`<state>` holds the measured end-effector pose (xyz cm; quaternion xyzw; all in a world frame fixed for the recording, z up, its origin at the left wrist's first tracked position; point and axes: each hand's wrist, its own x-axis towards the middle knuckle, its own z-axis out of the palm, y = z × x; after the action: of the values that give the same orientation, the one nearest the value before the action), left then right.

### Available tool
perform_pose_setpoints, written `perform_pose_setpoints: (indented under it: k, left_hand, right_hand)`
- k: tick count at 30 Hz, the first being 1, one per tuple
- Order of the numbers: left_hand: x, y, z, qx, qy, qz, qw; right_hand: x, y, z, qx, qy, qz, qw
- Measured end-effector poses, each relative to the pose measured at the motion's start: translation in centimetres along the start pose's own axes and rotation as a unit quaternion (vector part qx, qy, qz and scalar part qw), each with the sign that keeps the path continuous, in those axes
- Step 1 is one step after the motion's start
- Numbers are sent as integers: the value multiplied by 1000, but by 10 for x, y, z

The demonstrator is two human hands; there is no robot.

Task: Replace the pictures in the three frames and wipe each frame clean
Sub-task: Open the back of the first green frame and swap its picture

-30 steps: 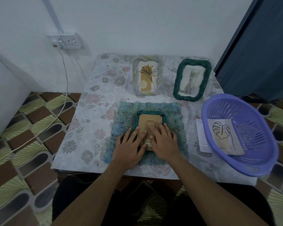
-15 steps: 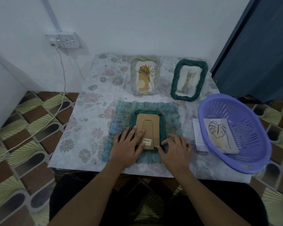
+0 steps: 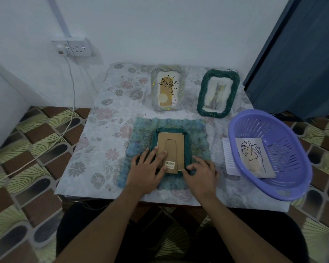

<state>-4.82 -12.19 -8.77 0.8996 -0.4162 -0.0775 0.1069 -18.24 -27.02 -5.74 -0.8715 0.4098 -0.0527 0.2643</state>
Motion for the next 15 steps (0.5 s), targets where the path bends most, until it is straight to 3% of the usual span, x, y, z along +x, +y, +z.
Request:
perform_pose_setpoints:
  k: [8,15]
  left_hand:
    - [0,0,-1,2,2,0,1000]
    - [0,0,-1,-1,3,1,1000]
  right_hand:
    - [3,-6,-2,0,-33,-31,999]
    - [5,-5,-5,-71,-36,-117,990]
